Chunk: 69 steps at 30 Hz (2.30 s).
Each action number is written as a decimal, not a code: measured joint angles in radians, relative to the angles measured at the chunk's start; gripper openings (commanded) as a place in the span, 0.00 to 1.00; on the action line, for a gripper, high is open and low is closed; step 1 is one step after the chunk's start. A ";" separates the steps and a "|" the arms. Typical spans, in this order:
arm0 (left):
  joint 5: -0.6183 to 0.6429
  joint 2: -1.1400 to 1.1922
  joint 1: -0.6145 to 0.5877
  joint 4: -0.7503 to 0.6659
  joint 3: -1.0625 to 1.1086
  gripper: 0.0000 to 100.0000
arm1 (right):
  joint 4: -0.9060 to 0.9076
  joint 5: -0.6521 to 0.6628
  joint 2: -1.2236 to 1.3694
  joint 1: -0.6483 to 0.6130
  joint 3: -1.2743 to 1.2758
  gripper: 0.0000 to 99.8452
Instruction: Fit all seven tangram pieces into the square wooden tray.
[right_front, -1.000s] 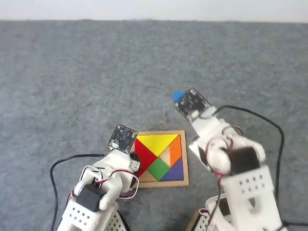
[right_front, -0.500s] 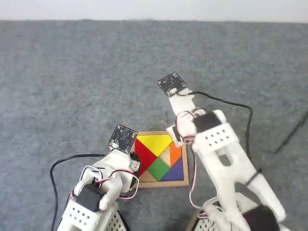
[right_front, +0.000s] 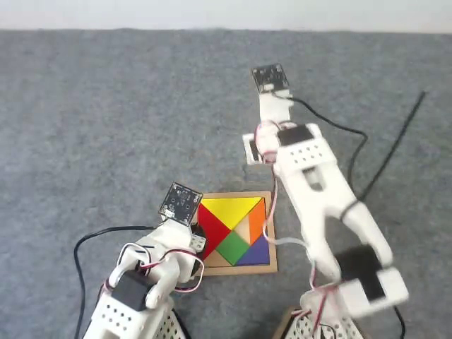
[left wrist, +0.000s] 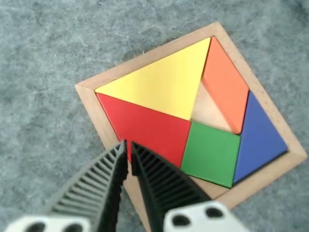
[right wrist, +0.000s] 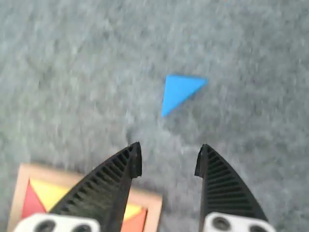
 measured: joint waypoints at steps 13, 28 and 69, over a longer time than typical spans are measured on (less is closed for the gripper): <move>-0.494 0.000 -0.310 0.000 0.000 0.02 | 0.233 -0.493 0.677 0.018 -0.717 0.19; -0.681 0.000 -0.554 0.000 0.000 0.02 | 0.694 -0.562 1.287 0.037 -1.726 0.19; -0.681 0.000 -0.562 0.028 0.000 0.01 | 0.825 0.072 1.287 0.066 -1.725 0.15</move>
